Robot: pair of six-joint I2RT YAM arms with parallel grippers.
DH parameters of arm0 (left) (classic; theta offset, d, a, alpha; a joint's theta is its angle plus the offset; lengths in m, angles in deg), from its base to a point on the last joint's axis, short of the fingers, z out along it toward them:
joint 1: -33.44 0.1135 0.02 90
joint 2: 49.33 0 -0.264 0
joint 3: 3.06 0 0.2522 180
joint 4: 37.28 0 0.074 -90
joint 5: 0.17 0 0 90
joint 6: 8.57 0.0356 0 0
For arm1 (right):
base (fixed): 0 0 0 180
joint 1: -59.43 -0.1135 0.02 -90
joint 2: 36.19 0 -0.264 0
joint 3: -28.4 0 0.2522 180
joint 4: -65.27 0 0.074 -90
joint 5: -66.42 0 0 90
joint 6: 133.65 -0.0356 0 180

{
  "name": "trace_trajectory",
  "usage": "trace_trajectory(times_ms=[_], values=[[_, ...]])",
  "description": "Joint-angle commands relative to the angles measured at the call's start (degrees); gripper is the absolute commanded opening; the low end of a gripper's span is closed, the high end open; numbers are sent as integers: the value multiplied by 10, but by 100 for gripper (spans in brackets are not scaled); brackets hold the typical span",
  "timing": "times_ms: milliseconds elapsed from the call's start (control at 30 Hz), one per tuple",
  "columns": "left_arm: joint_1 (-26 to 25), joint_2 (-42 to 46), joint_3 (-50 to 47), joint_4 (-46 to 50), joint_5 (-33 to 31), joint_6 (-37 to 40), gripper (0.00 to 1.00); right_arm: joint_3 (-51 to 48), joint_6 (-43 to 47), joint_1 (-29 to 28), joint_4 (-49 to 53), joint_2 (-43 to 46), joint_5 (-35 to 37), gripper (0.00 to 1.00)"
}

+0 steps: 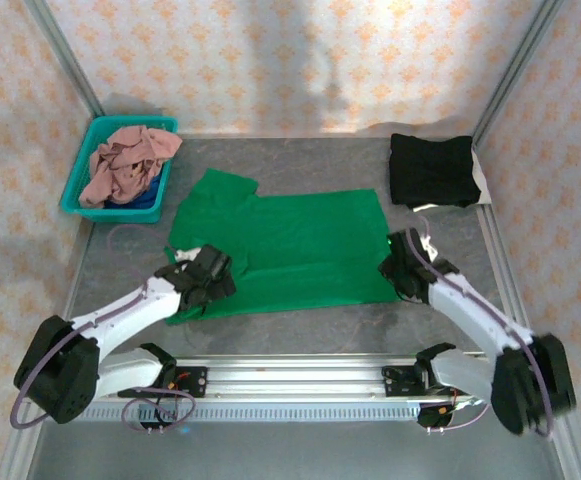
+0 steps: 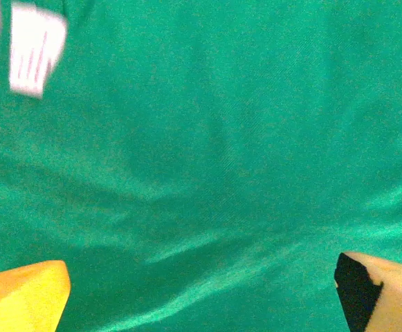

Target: Fold and stack the t-shirts

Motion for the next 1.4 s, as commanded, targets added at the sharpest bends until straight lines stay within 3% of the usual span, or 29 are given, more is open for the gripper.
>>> trace_trajectory(times_ms=[0, 67, 167, 333, 500, 633, 700, 900, 1067, 1200, 1367], values=[[20, -40, 127, 24, -45, 73, 100, 56, 47, -2, -33, -83, -20, 36], [46, -75, 183, 10, -24, 103, 100, 91, 72, -1, -41, -129, -24, 35], [92, -168, 283, -4, 4, 152, 100, 192, 120, 6, 1, -194, 32, 36], [137, -422, 577, 107, -18, 229, 100, 346, 171, 41, 29, -321, 6, 43], [175, -634, 840, 203, -24, 246, 85, 496, 216, 66, 66, -451, -5, 47], [194, -759, 1033, 260, -60, 255, 80, 601, 248, 77, 91, -541, -8, 47], [203, -801, 1093, 254, -41, 283, 79, 648, 257, 80, 108, -579, -6, 47], [224, -855, 1125, 203, -22, 317, 79, 706, 277, 84, 115, -640, 28, 44], [254, -875, 1136, 200, 75, 267, 78, 724, 281, 85, 105, -669, 1, 45], [268, -906, 1137, 194, 172, 232, 64, 747, 275, 88, 107, -695, -30, 47], [269, -922, 1137, 192, 191, 223, 44, 764, 269, 88, 110, -714, -35, 48]])
